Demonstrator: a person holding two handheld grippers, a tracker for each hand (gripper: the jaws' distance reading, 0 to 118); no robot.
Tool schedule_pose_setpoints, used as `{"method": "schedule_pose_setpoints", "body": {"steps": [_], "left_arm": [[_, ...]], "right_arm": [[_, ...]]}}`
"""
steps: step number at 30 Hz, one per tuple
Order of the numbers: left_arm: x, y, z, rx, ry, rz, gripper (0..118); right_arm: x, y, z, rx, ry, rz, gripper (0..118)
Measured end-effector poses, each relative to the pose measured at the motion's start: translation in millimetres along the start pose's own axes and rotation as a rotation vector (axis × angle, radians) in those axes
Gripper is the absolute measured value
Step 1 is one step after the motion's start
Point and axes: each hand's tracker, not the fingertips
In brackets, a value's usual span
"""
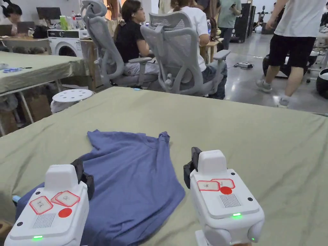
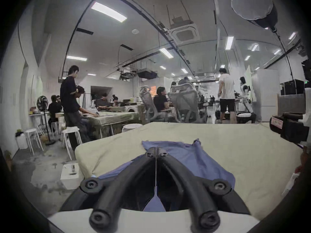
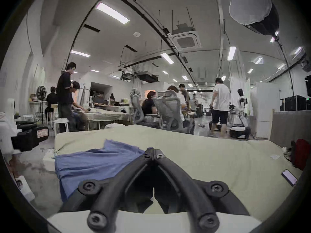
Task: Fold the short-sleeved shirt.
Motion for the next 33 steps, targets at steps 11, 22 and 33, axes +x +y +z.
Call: {"method": "schedule_pose_setpoints", "body": {"steps": [11, 22, 33], "left_arm": [[33.3, 21.3, -151.8, -0.443, -0.289, -0.01, 117], [127.0, -23.6, -343.5, -0.664, -0.424, -0.16, 111], [163.5, -75.4, -392.7, -0.829, -0.397, -0.145, 96]], "right_arm": [[14.6, -8.6, -7.8, -0.044, -0.04, -0.026, 0], [32.1, -33.4, -52.3, -0.109, -0.076, -0.024, 0], [51.8, -67.7, -75.6, -0.188, -0.106, -0.061, 0]]}}
